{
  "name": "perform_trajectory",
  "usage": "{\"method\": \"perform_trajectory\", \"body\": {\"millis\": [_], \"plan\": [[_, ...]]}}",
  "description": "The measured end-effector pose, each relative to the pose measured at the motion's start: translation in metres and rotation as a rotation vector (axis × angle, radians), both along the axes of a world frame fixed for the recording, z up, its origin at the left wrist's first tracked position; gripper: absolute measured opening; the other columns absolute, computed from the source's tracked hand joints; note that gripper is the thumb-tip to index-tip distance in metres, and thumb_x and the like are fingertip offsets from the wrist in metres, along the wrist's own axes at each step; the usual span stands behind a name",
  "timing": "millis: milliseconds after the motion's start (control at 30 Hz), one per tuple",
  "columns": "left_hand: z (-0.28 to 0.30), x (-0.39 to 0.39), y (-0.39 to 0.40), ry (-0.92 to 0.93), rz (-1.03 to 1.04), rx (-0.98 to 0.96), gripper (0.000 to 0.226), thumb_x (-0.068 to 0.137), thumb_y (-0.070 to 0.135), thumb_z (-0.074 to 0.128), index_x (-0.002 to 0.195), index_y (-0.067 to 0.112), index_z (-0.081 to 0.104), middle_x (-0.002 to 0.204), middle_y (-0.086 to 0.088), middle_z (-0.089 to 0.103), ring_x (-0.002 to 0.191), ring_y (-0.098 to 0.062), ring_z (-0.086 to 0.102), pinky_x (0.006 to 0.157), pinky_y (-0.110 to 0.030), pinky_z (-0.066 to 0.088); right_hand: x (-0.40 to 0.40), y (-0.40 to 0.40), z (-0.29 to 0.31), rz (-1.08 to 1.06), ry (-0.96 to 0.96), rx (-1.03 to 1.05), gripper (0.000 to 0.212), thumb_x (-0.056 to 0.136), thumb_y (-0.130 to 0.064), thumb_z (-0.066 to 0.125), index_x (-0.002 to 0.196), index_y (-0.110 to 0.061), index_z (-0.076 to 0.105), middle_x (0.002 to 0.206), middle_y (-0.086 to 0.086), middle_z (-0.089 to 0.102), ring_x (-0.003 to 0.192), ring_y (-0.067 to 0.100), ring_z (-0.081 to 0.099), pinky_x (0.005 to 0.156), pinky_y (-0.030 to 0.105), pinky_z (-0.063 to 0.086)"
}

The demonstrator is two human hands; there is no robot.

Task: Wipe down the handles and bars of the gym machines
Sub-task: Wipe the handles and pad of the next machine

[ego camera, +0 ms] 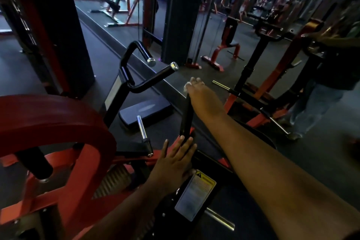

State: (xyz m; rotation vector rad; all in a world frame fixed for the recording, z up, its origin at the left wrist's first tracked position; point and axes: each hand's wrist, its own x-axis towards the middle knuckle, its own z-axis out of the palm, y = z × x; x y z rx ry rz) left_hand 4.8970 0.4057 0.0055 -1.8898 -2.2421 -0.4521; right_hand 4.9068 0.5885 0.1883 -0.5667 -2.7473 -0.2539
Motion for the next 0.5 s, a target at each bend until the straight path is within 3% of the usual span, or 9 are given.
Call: {"method": "perform_trajectory", "body": {"millis": [167,233,333,433,500], "plan": [[-0.005,-0.001,0.001,-0.013,-0.001,0.021,0.076,0.103,0.061,0.037,0.165,0.024,0.015,0.173,0.001,0.009,0.16,-0.022,0.001,0.12,-0.065,0.022,0.012,-0.023,-0.021,-0.02,-0.118,0.207,0.047,0.095,-0.003,0.037,0.135,-0.009,0.062,0.14,0.013,0.061,0.136,0.03,0.054,0.09,0.032,0.057],[-0.007,0.001,0.0,-0.029,-0.005,0.027,0.075,0.103,0.06,0.038,0.165,0.024,0.015,0.173,0.001,0.009,0.16,-0.023,0.0,0.12,-0.063,0.018,0.027,-0.033,-0.036,0.027,-0.177,0.193,0.05,0.096,-0.002,0.035,0.139,-0.008,0.059,0.147,0.015,0.055,0.142,0.032,0.046,0.098,0.036,0.054],[-0.009,0.002,-0.001,-0.005,-0.013,0.024,0.075,0.103,0.061,0.039,0.164,0.024,0.019,0.173,0.0,0.01,0.16,-0.024,-0.002,0.121,-0.061,0.011,0.05,-0.04,-0.044,0.14,-0.326,-0.043,0.056,0.102,-0.001,0.043,0.156,-0.011,0.035,0.164,0.014,0.028,0.154,0.032,0.021,0.117,0.041,0.035],[-0.006,0.003,0.001,0.0,0.005,0.011,0.075,0.101,0.063,0.042,0.162,0.022,0.029,0.172,-0.001,0.015,0.16,-0.025,-0.001,0.121,-0.062,0.008,0.052,-0.035,-0.02,0.241,-0.189,-0.116,0.05,0.1,-0.001,0.042,0.149,-0.012,0.048,0.156,0.016,0.044,0.146,0.035,0.038,0.114,0.045,0.039],[-0.003,0.007,0.004,-0.002,0.017,-0.007,0.075,0.101,0.066,0.037,0.161,0.02,0.032,0.171,-0.003,0.019,0.16,-0.026,-0.001,0.122,-0.063,0.005,0.034,-0.018,-0.004,0.17,-0.04,-0.044,0.049,0.098,0.003,0.044,0.145,-0.01,0.053,0.15,0.018,0.05,0.142,0.036,0.045,0.111,0.046,0.044]]}}
